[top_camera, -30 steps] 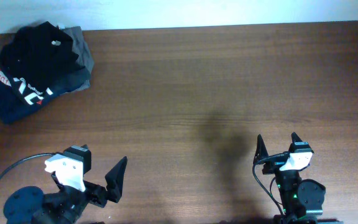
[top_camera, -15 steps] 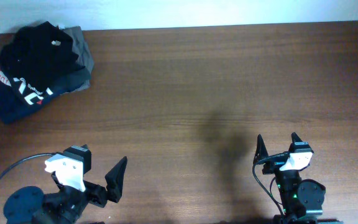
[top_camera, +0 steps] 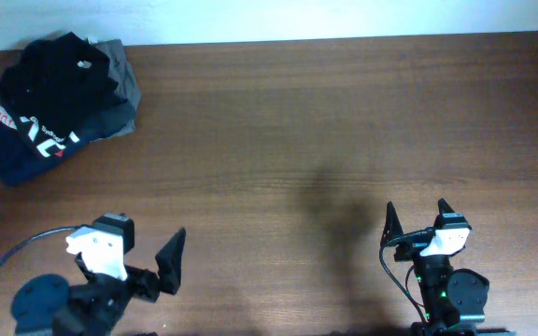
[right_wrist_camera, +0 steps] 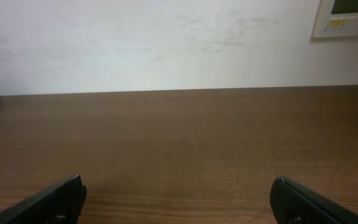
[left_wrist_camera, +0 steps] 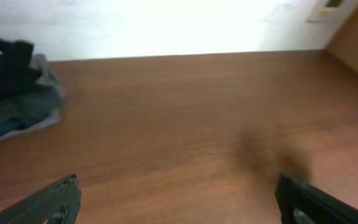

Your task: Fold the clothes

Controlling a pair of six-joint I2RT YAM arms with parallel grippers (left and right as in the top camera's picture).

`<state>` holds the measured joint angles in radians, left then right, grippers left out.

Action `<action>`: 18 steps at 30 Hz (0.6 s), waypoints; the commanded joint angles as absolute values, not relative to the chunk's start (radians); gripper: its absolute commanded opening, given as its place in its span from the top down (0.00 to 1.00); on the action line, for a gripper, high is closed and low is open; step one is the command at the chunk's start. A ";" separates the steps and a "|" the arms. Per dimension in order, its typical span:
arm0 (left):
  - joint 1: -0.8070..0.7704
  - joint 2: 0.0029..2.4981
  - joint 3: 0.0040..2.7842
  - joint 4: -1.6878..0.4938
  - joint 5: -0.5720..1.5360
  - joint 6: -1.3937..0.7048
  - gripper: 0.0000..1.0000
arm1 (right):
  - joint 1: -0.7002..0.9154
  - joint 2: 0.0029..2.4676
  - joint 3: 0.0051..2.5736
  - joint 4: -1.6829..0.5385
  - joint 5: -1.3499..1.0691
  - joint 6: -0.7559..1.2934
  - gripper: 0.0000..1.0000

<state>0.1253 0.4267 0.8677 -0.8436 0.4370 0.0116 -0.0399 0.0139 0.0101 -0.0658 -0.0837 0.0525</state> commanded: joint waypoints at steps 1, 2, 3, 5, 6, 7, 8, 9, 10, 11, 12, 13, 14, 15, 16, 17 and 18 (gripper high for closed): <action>0.120 0.397 0.731 -0.732 0.366 -0.034 0.01 | -0.046 0.004 0.006 -0.072 -0.071 0.060 0.01; 0.120 0.386 0.691 -0.688 0.366 -0.042 0.01 | -0.046 0.004 0.006 -0.072 -0.072 0.060 0.01; 0.120 0.364 0.624 -0.619 0.359 -0.063 0.01 | -0.046 0.004 0.006 -0.072 -0.072 0.060 0.01; 0.119 0.329 0.544 -0.544 0.337 -0.104 0.01 | -0.046 0.004 0.006 -0.072 -0.071 0.060 0.01; 0.117 0.302 0.500 -0.503 0.319 -0.133 0.00 | -0.046 0.004 0.006 -0.072 -0.071 0.060 0.01; 0.105 0.265 0.446 -0.456 0.294 -0.166 0.01 | -0.046 0.004 0.006 -0.072 -0.071 0.060 0.01; 0.091 0.234 0.408 -0.422 0.277 -0.183 0.01 | -0.046 0.004 0.006 -0.072 -0.072 0.060 0.01; 0.065 0.179 0.348 -0.376 0.237 -0.219 0.01 | -0.046 0.004 0.006 -0.072 -0.072 0.060 0.01; 0.051 0.149 0.317 -0.353 0.215 -0.235 0.01 | -0.046 0.004 0.006 -0.072 -0.072 0.060 0.01; 0.038 0.118 0.282 -0.329 0.193 -0.244 0.01 | -0.046 0.004 0.006 -0.072 -0.071 0.060 0.01; 0.027 0.083 0.246 -0.304 0.178 -0.249 0.01 | -0.046 0.004 0.006 -0.072 -0.071 0.060 0.01; 0.024 0.065 0.226 -0.292 0.169 -0.256 0.01 | -0.046 0.004 0.006 -0.072 -0.072 0.060 0.01; 0.022 0.030 0.186 -0.273 0.146 -0.281 0.01 | -0.046 0.004 0.006 -0.072 -0.072 0.060 0.01; 0.022 0.018 0.170 -0.267 0.136 -0.294 0.01 | -0.046 0.004 0.006 -0.072 -0.072 0.060 0.01; 0.022 0.003 0.146 -0.251 0.127 -0.303 0.01 | -0.046 0.004 0.006 -0.072 -0.072 0.060 0.01; 0.022 0.005 0.130 -0.232 0.125 -0.303 0.01 | -0.046 0.004 0.006 -0.072 -0.072 0.060 0.01; 0.022 0.005 0.112 -0.211 0.121 -0.303 0.01 | -0.046 0.004 0.006 -0.072 -0.071 0.060 0.01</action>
<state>0.0273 0.0223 0.1646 -0.2497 0.1806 -0.2531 -0.0399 0.0116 0.0101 -0.0666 -0.0803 0.0525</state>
